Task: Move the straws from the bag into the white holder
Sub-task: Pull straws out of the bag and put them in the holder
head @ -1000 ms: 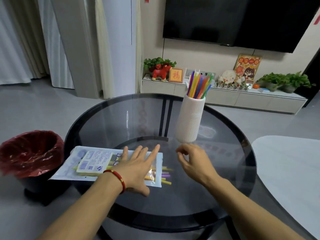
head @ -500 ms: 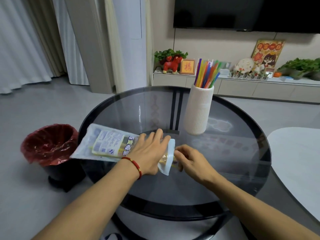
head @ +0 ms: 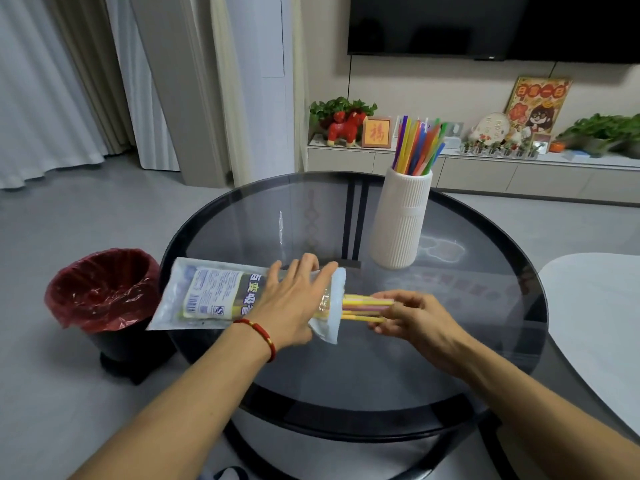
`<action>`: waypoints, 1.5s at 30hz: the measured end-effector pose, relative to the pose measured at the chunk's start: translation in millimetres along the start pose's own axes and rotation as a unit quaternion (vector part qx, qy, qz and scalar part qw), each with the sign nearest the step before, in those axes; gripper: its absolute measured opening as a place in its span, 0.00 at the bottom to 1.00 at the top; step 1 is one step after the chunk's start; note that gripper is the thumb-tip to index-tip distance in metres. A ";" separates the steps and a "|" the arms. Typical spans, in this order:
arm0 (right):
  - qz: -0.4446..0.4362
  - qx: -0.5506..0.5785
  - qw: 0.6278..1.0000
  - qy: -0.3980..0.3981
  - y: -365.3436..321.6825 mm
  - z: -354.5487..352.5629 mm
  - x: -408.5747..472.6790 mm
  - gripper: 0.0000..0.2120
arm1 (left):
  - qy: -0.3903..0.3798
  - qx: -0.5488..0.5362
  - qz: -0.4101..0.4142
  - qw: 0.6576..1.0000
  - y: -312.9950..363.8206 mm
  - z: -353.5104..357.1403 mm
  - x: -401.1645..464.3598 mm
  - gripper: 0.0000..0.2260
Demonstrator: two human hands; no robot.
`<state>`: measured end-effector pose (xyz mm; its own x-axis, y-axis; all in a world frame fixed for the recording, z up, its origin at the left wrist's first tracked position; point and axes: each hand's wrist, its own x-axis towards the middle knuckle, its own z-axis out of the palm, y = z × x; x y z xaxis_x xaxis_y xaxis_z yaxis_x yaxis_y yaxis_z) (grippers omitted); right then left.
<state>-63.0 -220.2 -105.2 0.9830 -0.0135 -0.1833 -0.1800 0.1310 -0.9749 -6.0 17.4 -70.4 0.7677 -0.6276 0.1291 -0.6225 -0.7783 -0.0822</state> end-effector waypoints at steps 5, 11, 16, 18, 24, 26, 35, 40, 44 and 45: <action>-0.033 -0.049 0.998 -0.008 -2.9 13.0 -1.8 0.08 | 0.017 0.005 0.027 0.999 9.2 1.7 3.0 0.51; -0.147 -0.239 0.956 0.087 -17.9 3.7 -2.3 0.04 | -0.080 -0.041 -0.036 0.995 -5.3 2.9 -0.5 0.53; -0.189 -0.273 0.937 0.104 -44.3 -24.9 -14.3 0.04 | -0.177 -0.080 -0.033 0.980 -20.2 -0.2 -7.0 0.57; -0.212 -0.292 0.926 0.108 -55.1 -33.6 -22.2 0.06 | -0.211 -0.107 -0.021 0.971 -19.7 -0.7 -8.0 0.57; -0.265 -0.256 0.925 0.093 -81.3 -33.9 -43.7 0.08 | -0.102 -0.217 0.001 0.971 12.4 -6.2 9.7 0.35; -0.277 -0.201 0.935 0.090 -88.3 -33.9 -47.6 0.08 | -0.073 -0.188 0.008 0.980 21.3 -2.2 13.0 0.22; -0.172 0.047 0.983 0.033 -85.8 -13.9 -37.8 0.37 | -0.040 -0.198 -0.012 0.979 27.9 2.5 18.3 0.03; -0.189 -0.167 0.963 0.095 -58.9 37.8 -30.4 0.11 | -0.041 -0.205 0.010 0.978 41.4 3.2 19.8 0.07; -0.252 -0.233 0.922 0.181 -83.2 39.1 -27.9 0.14 | -0.068 -0.197 0.014 0.978 31.8 7.3 16.2 0.16; -0.274 -0.239 0.910 0.200 -92.4 33.2 -29.0 0.14 | -0.084 -0.195 0.011 0.977 28.5 9.6 14.6 0.20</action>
<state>-73.7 -198.9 -5.6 0.8551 -0.3195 0.4083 0.2431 -0.4485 -0.8601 -11.1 -14.1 -80.4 0.7469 -0.6641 -0.0344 -0.6250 -0.7187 0.3048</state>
